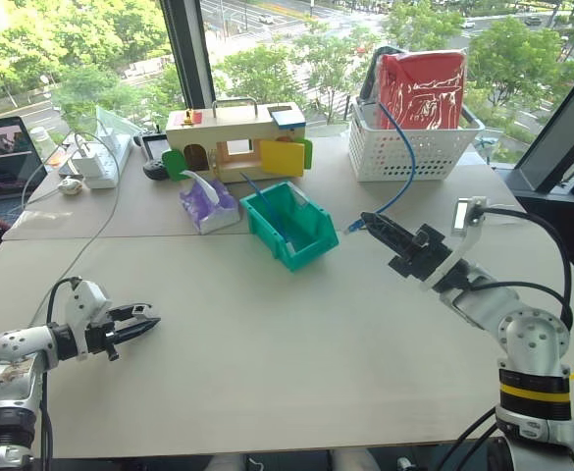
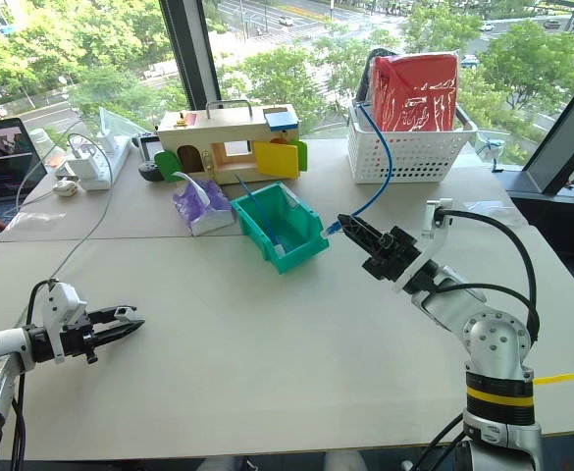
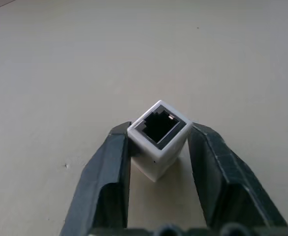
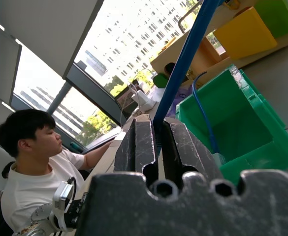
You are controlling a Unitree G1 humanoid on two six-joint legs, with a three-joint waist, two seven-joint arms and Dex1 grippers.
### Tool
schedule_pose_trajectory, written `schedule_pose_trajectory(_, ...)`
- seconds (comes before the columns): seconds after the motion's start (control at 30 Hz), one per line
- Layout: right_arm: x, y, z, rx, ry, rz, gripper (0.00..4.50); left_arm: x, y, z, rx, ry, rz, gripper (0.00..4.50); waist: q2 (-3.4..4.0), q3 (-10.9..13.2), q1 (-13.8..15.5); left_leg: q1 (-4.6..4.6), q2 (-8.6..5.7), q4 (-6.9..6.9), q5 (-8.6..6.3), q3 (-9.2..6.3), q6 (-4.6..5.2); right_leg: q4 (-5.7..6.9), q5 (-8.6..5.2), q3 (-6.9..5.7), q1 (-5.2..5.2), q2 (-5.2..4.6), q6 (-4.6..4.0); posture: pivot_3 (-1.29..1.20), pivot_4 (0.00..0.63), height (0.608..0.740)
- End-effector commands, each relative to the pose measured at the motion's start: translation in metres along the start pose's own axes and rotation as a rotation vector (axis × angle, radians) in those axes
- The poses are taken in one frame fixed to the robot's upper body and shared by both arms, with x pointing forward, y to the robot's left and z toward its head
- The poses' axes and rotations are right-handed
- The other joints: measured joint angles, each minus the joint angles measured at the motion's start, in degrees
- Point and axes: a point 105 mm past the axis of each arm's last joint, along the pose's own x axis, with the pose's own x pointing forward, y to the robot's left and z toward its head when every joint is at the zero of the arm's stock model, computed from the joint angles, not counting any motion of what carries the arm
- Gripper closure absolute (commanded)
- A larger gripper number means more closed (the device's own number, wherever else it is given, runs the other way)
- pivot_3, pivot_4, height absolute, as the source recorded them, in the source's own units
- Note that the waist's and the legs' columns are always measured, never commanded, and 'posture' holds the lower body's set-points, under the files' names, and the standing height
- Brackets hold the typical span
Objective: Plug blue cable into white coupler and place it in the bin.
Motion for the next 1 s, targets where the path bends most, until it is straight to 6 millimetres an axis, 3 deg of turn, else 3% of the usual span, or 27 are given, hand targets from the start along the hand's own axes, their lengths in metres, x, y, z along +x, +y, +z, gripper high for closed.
schedule_pose_trajectory(0.03,-0.002,0.009,0.006,-0.034,-0.018,0.029,4.5,-0.004,0.005,0.006,0.021,-0.012,0.017,3.65,0.0,0.0,0.02,0.0,0.0,0.0,0.0,0.0,0.0,0.0,0.0,0.0,0.0,0.0,0.0,0.0,0.15,0.74)
schedule_pose_trajectory(0.23,-0.001,0.008,0.006,-0.034,-0.017,0.032,4.5,-0.002,0.001,0.006,-0.005,-0.014,0.026,3.65,0.0,0.0,0.02,0.0,0.0,0.0,0.0,0.0,0.0,0.0,0.0,0.0,0.0,0.0,0.0,0.0,0.15,0.74)
schedule_pose_trajectory(0.4,-0.002,0.007,0.007,-0.034,-0.017,0.033,4.5,0.028,-0.01,0.035,-0.094,-0.123,0.074,3.65,0.0,0.0,0.28,-0.02,0.0,0.01,0.0,0.0,0.0,-0.01,0.0,0.0,0.01,0.0,0.0,0.0,0.15,0.74)
schedule_pose_trajectory(0.6,-0.004,0.008,0.008,-0.039,-0.022,0.032,4.5,0.064,-0.039,0.079,-0.222,-0.233,0.169,3.65,-0.02,-0.01,0.32,-0.05,-0.01,0.06,0.0,-0.02,0.0,-0.01,0.01,0.0,0.03,-0.01,0.0,0.0,0.15,0.74)
schedule_pose_trajectory(0.8,-0.005,0.007,0.007,-0.035,-0.037,0.016,4.5,0.091,-0.07,0.073,-0.422,-0.12,0.352,3.65,-0.04,-0.02,-0.03,-0.01,-0.01,0.06,0.0,-0.02,0.0,0.02,0.01,0.01,0.04,0.0,0.0,0.0,0.15,0.74)
schedule_pose_trajectory(1.0,-0.001,0.009,0.005,-0.023,-0.045,0.016,4.5,0.092,-0.072,0.064,-0.514,-0.053,0.537,3.65,-0.05,-0.03,0.17,-0.01,-0.04,0.1,0.01,-0.02,-0.01,0.0,0.01,0.02,0.06,0.0,-0.01,0.0,0.15,0.74)
